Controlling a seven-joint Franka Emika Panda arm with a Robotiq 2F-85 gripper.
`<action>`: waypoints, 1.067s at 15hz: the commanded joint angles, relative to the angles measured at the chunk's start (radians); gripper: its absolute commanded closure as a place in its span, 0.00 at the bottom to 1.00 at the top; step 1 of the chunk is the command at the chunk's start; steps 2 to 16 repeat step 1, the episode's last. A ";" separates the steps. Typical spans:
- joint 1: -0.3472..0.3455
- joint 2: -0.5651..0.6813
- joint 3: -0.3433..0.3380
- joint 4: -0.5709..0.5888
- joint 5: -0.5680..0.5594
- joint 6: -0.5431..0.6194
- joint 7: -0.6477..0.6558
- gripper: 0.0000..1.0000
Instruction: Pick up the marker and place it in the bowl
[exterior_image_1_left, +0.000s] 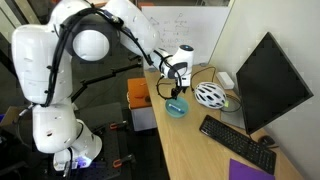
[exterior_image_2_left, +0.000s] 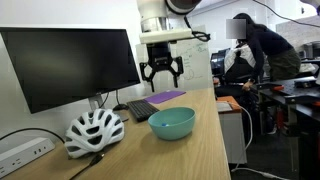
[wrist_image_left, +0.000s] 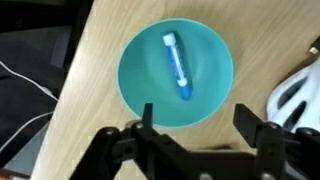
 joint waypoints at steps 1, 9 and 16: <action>-0.040 -0.112 0.009 -0.042 0.055 -0.123 -0.072 0.00; -0.040 -0.112 0.009 -0.042 0.055 -0.123 -0.072 0.00; -0.040 -0.112 0.009 -0.042 0.055 -0.123 -0.072 0.00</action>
